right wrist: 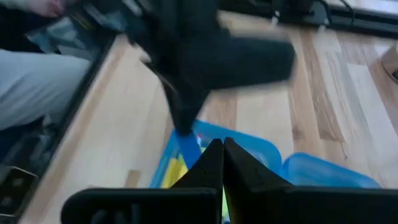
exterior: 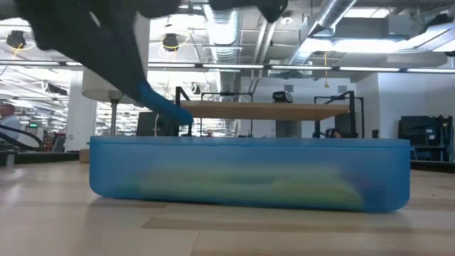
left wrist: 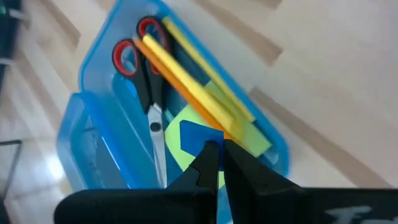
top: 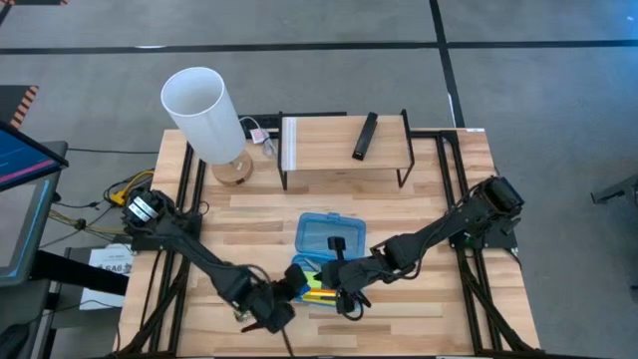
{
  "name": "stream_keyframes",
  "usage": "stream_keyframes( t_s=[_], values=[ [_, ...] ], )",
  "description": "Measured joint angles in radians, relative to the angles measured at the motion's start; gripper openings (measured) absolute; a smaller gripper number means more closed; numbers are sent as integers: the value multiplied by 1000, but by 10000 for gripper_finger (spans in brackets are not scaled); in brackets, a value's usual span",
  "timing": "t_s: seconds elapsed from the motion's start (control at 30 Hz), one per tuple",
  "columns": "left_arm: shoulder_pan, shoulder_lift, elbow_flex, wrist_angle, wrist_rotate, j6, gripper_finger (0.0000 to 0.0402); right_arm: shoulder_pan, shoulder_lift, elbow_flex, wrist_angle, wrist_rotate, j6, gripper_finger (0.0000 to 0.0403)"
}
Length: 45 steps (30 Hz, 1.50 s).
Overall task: Pack school essentials
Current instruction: Put the blue eraser into the blue supply box, then put the crayon box into the blue supply box
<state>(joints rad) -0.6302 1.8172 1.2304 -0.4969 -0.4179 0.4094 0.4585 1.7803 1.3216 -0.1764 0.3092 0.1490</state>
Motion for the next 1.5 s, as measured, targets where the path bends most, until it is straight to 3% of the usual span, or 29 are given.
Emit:
stream_keyframes(
  t_s=[0.23, 0.43, 0.57, 0.7, 1.03, 1.2, 1.33, 1.5],
  values=[
    [75, 0, -75, 89, 100, 34, 16, 13, -2, 0, -12, -2, 0, 21],
    [77, 2, -77, 96, 59, 22, 91, 10, -2, 0, -18, -2, 0, 23],
    [48, -3, -77, 72, -48, -4, 146, 10, -2, 0, -18, -2, 0, 20],
    [24, -21, -77, 18, -58, -64, 169, 4, -1, 0, -18, -2, -1, 22],
    [-42, -201, -80, -300, -58, -398, 124, -16, 2, 0, 22, 0, 0, 20],
    [-134, -380, -208, -287, -104, -546, 97, -23, 10, -1, 118, -39, -41, 25],
    [-206, -532, -337, -254, -139, -755, 87, -22, 10, -2, 175, -46, -72, 26],
    [-248, -645, -453, -250, -68, -1039, 73, -16, 37, 0, 274, -71, -110, 24]
  ],
)
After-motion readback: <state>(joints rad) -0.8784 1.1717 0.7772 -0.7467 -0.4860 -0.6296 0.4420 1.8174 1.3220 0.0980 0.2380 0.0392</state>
